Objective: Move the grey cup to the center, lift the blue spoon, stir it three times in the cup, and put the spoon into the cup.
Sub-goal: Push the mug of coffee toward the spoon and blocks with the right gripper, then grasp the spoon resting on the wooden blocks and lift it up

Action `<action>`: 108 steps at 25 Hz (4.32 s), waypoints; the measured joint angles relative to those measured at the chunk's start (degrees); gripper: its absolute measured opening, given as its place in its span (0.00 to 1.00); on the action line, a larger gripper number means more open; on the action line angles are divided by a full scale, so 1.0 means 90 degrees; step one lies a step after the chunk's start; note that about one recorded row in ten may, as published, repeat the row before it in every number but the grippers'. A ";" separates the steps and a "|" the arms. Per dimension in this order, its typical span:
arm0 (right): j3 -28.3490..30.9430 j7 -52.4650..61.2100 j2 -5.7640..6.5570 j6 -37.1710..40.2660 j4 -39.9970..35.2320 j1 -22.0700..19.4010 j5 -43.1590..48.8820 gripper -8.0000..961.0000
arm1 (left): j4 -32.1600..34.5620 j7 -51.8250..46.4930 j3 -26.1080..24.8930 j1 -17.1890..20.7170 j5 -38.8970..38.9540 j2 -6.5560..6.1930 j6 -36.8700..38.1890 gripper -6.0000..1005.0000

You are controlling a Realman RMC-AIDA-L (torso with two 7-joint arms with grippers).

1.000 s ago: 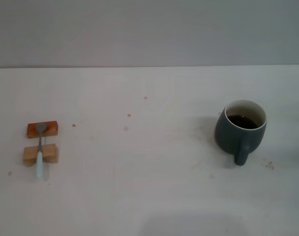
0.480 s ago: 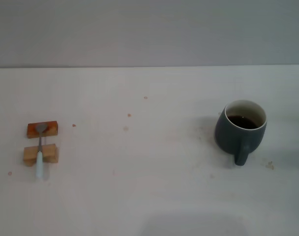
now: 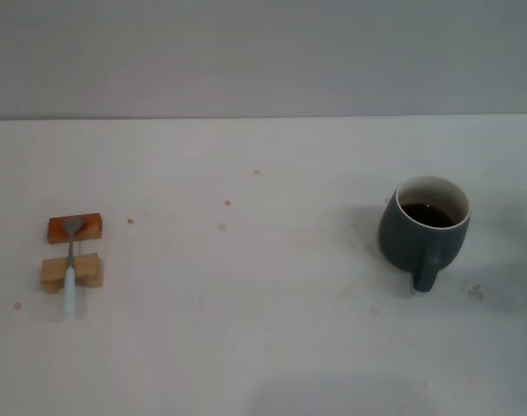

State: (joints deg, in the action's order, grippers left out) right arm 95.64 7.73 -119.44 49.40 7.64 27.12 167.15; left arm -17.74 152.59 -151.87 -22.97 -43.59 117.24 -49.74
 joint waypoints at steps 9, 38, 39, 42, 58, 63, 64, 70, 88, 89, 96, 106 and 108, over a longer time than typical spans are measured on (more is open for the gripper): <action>-0.1406 0.0678 -0.0013 0.0300 0.0055 -0.0139 0.0003 0.03 | -0.0006 -0.0002 -0.0010 -0.0042 0.0043 0.0018 -0.0007 0.69; -0.3977 0.1834 0.0034 0.0016 0.0585 0.0066 0.0002 0.03 | -0.0027 0.0008 -0.0010 -0.0127 0.0166 0.0060 -0.0090 0.69; -0.4045 0.1835 0.0035 -0.0053 0.0632 0.0094 0.0002 0.03 | -0.0046 0.0008 -0.0010 -0.0131 0.0166 0.0060 -0.0089 0.69; -0.4220 0.1836 0.0035 -0.0272 0.0765 0.0170 0.0002 0.03 | -0.0065 0.0009 -0.0010 -0.0137 0.0166 0.0059 -0.0082 0.69; -0.4928 0.1837 0.0039 -0.1375 0.1601 0.0521 0.0001 0.03 | -0.0081 0.0008 0.0004 -0.0096 0.0166 0.0050 -0.0090 0.69; -0.5040 0.1837 0.0038 -0.1621 0.1756 0.0652 0.0002 0.03 | -0.0080 0.0008 0.0038 -0.0071 0.0165 0.0049 -0.0090 0.69; -0.5054 0.1837 0.0038 -0.1658 0.1787 0.0671 0.0001 0.03 | -0.0080 0.0008 0.0038 -0.0071 0.0165 0.0049 -0.0090 0.69; -0.5109 0.1866 0.0025 -0.1901 0.1964 0.0801 0.0001 0.03 | -0.0081 -0.0009 0.0067 0.0085 0.0112 0.0036 -0.0208 0.69; -0.5109 0.2197 -0.0003 -0.2067 0.1800 0.1187 -0.0025 0.04 | -0.0100 -0.0389 0.0596 0.0417 0.0098 0.0037 -0.0304 0.69; -0.4869 0.2074 0.0001 -0.2043 0.1637 0.1198 -0.0028 0.04 | -0.0100 -0.0493 0.0722 0.0444 0.0097 0.0043 -0.0346 0.69; -0.3916 0.1610 0.0048 -0.1812 0.1081 0.1231 -0.0031 0.09 | -0.0892 -0.1613 0.2212 0.1005 0.0114 0.0125 -0.0666 0.69; -0.3200 0.1278 0.0085 -0.1603 0.0711 0.1203 -0.0027 0.28 | -0.4328 -0.2720 0.5148 0.2530 0.0793 0.0167 0.2212 0.69; -0.3188 0.1276 0.0088 -0.1603 0.0701 0.1207 -0.0024 0.32 | -0.4862 -0.2689 0.5536 0.2742 0.0901 0.0164 0.2848 0.69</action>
State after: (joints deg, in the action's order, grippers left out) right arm 66.95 19.22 -118.65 34.98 13.95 37.98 166.93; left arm -61.50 128.40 -102.05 1.71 -35.48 118.72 -24.10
